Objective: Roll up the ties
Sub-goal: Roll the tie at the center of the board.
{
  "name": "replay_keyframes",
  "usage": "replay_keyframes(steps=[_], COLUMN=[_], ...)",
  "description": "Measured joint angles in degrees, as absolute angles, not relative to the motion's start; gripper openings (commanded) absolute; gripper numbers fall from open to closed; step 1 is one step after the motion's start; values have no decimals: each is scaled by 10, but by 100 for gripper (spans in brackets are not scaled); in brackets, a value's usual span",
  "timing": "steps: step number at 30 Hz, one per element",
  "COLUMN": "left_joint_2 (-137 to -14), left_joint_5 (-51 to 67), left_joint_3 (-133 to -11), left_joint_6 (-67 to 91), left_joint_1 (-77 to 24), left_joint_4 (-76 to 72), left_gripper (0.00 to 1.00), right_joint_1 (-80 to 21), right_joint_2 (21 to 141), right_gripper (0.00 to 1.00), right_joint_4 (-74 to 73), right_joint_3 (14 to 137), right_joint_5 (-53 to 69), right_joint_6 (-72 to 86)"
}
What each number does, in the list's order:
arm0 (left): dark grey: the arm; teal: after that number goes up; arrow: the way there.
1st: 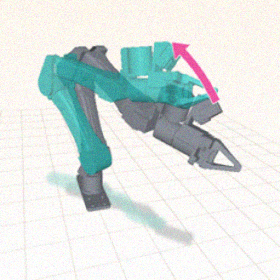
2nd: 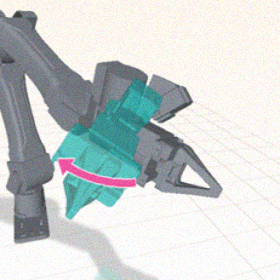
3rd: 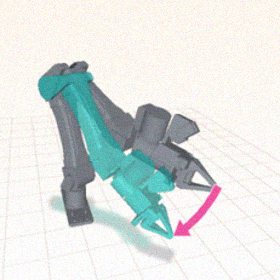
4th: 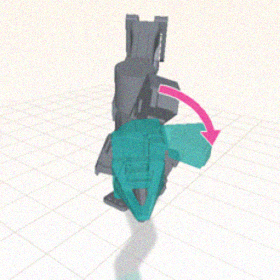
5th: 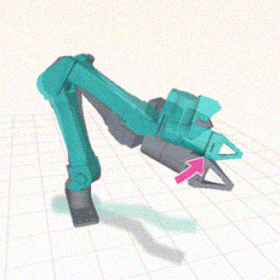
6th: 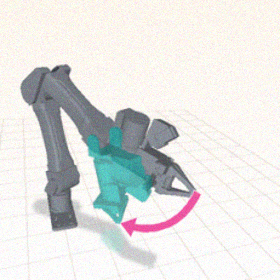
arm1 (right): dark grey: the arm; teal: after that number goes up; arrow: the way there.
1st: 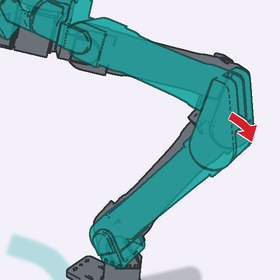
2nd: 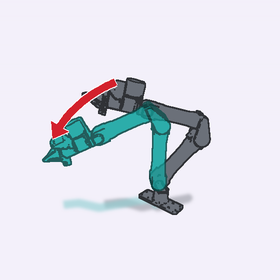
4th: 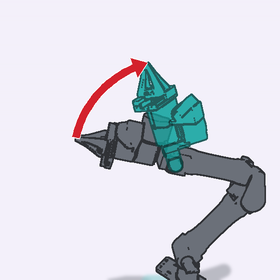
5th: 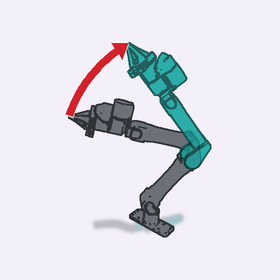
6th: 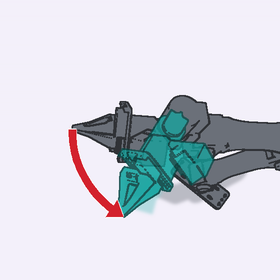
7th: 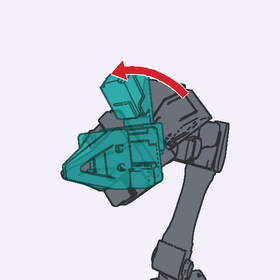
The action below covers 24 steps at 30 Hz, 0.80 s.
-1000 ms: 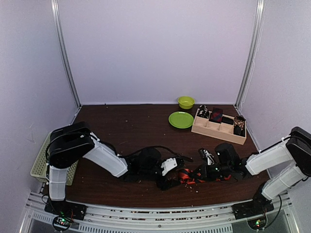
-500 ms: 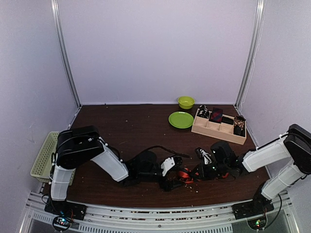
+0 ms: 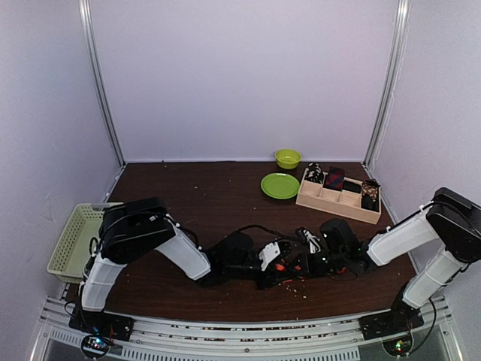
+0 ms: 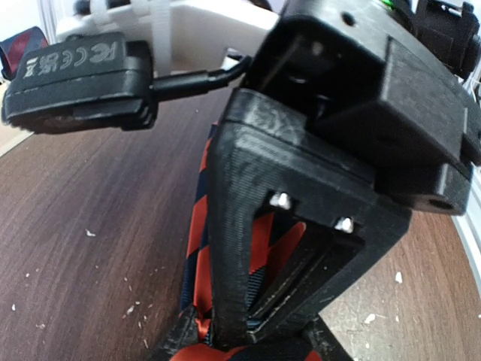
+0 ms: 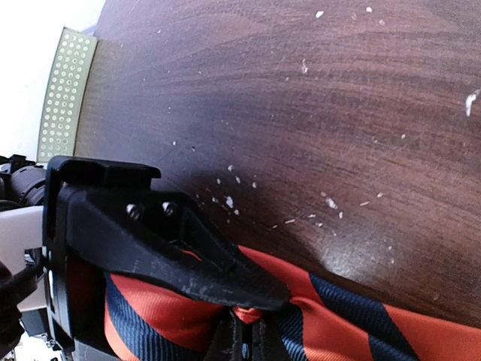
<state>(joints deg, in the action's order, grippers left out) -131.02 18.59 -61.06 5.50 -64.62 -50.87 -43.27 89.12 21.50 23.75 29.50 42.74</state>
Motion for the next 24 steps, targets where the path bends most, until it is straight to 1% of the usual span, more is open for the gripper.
replay_keyframes(steps=[1, 5, 8, 9, 13, 16, 24], left_joint_2=[-1304, -1265, -1235, -1228, -1218, -1218, -1217], left_joint_5=[185, 180, 174, 173, 174, 176, 176], left_joint_3=[-611, -610, -608, -611, -627, -638, -644], left_joint_6=[48, 13, -15, -25, -49, -57, -62], left_joint_1=[-646, -655, -657, -656, -653, -653, -653], left_joint_4=[-493, -397, -324, -297, -236, -213, -196], left_gripper=[34, 33, 33, 33, 33, 33, 33], right_joint_1=[-433, -444, -443, -442, -443, -444, -460], right_joint_2=[891, 872, 822, 792, 747, 747, 839], right_gripper=[2, 25, 41, 44, 46, 47, 46], right_joint_4=[215, 208, 180, 167, 177, 209, 357], right_joint_3=[237, 229, 213, 202, 176, 167, 166], right_joint_5=[295, 300, 301, 299, 302, 313, 338], right_joint_6=[429, 435, 444, 444, 477, 507, 588])
